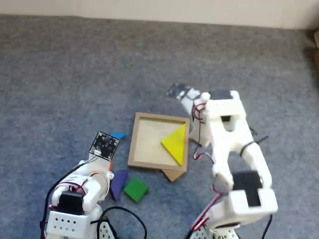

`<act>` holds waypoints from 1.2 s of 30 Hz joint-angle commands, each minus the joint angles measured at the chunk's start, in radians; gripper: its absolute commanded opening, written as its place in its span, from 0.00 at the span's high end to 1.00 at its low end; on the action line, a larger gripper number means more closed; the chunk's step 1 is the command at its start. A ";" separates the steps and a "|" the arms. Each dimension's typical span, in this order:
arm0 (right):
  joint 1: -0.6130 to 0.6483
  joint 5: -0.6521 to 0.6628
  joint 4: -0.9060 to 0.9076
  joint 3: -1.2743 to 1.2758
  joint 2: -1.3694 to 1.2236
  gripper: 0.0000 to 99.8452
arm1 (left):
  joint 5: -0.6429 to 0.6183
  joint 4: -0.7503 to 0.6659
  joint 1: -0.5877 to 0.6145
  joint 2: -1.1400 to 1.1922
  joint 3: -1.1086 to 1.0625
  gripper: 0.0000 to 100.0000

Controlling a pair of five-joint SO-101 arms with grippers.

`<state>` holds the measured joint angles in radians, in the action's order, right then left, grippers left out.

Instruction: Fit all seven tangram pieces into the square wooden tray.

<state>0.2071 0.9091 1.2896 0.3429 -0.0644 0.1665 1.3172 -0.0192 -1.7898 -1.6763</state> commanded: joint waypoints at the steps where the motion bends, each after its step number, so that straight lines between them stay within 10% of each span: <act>1: -0.015 0.078 0.001 -0.140 -0.097 0.56 | 0.009 0.003 0.013 -0.031 -0.019 1.00; 36: -0.097 0.123 0.077 -0.361 -0.406 0.70 | 0.009 0.003 0.013 -0.031 -0.019 1.00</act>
<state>0.1396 1.0196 1.3096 -0.0069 -0.4741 0.1665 1.3172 -0.0192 -1.7898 -1.6763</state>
